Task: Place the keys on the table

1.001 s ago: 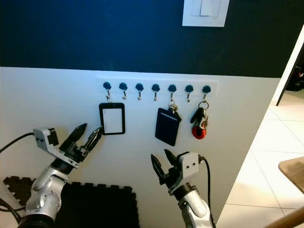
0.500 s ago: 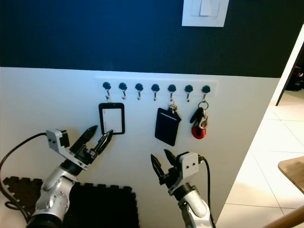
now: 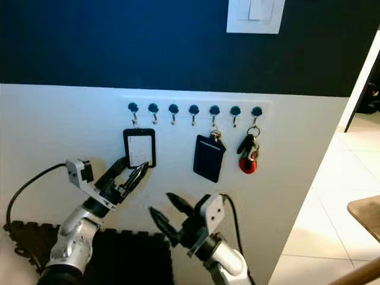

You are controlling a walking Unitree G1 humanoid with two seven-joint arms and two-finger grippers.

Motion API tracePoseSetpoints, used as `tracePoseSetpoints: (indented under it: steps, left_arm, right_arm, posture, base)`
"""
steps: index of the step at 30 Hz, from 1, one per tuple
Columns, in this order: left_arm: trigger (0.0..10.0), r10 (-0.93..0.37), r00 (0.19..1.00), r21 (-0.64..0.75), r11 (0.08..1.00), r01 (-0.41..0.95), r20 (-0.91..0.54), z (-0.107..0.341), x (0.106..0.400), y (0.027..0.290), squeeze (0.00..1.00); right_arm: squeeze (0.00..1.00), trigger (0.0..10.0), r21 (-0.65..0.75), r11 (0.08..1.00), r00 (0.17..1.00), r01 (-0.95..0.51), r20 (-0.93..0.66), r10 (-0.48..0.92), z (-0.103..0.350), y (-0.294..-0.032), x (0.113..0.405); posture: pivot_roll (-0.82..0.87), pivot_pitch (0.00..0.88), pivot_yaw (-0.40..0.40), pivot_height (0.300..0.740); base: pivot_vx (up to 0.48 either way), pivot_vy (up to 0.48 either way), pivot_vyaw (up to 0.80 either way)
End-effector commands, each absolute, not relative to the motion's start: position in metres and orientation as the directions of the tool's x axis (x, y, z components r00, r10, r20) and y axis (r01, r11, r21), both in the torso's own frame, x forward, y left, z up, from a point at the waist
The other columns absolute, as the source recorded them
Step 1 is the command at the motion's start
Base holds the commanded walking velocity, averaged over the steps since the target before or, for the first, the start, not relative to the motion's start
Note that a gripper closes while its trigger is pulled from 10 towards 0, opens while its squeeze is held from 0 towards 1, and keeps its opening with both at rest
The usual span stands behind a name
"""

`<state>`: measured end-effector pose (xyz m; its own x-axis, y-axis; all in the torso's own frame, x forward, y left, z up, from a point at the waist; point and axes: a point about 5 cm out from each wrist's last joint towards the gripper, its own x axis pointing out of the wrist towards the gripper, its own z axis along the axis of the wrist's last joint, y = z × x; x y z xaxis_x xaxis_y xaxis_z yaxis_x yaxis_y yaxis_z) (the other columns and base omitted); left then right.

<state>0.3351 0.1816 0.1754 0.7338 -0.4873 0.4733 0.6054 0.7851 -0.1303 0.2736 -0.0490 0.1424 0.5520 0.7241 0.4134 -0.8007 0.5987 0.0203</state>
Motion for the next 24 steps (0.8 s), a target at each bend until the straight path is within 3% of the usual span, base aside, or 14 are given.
tracePoseSetpoints:
  steps: [1, 10, 23, 24]
  left_arm:
    - [10.0, -0.474, 0.731, -0.141, 0.785, 0.604, 0.492, 0.178, 0.336, 0.182, 0.0]
    - [10.0, -0.553, 0.686, -0.142, 0.721, 0.679, 0.473, 0.176, 0.334, 0.168, 0.0]
    - [10.0, -0.579, 0.678, -0.13, 0.709, 0.693, 0.454, 0.173, 0.336, 0.154, 0.0]
    - [9.5, -0.565, 0.689, -0.125, 0.725, 0.677, 0.453, 0.174, 0.338, 0.155, 0.0]
  right_arm:
    - [0.0, 10.0, 0.036, 0.6, 0.56, -0.799, 0.411, 0.72, 0.141, -0.05, 0.272]
    - [0.0, 10.0, 0.047, 0.594, 0.559, -0.803, 0.407, 0.722, 0.142, -0.051, 0.271]
    - [0.0, 10.0, 0.05, 0.599, 0.563, -0.8, 0.408, 0.718, 0.144, -0.051, 0.273]
    - [0.0, 10.0, 0.051, 0.601, 0.565, -0.798, 0.408, 0.717, 0.145, -0.051, 0.273]
  posture:
    - [0.03, 0.057, 0.006, 0.74]
    - [0.03, 0.053, 0.006, 0.74]
    - [0.03, 0.061, 0.008, 0.74]
    - [0.03, 0.061, 0.008, 0.74]
  base:
    - [0.0, 0.0, 0.0]
    - [0.0, 0.0, 0.0]
    - [0.0, 0.0, 0.0]
    - [0.0, 0.0, 0.0]
